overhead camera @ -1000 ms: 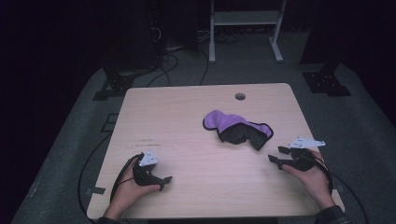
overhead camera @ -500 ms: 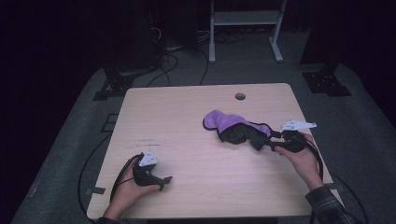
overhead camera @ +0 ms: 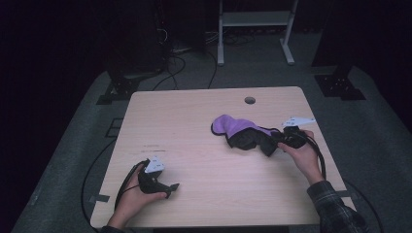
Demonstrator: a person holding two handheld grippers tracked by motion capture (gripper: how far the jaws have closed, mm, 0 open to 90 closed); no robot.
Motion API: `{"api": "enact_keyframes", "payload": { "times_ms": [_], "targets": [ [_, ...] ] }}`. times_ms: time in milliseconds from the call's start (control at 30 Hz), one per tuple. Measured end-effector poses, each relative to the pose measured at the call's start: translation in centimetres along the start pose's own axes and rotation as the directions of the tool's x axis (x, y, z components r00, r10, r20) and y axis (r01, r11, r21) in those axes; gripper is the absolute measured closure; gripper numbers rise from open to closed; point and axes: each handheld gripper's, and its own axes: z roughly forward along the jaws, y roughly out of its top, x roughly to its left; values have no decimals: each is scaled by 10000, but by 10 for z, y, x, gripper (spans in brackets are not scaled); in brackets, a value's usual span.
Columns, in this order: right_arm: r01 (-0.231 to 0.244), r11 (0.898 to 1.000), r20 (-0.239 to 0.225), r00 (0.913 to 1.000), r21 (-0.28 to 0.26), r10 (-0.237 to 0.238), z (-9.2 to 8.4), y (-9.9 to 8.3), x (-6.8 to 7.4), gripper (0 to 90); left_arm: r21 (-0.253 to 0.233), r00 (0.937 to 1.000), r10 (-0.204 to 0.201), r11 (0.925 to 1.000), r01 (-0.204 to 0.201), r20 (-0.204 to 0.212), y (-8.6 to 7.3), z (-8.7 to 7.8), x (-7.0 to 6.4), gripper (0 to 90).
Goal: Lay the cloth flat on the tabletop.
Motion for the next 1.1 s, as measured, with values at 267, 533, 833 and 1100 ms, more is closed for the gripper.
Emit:
{"api": "enact_keyframes", "payload": {
  "times_ms": [267,533,833,1100],
  "targets": [
    [-417,9991,-271,9988,-114,414,4,6,-2,872,-4,10000,-3,10000,3,-1,0,0,0,0],
    [-70,9956,-923,9957,-932,-17,-17,27,19,876,1,10000,3,10000,-3,-1,0,0,0,0],
    [694,9855,-2160,9710,-1547,-1023,-29,50,67,876,-21,10000,-27,10000,27,4,0,0,0,0],
    [1316,9758,-3198,9297,-1748,-1827,-27,61,109,876,-23,10000,-29,10000,29,2,0,0,0,0]
  ]
}}
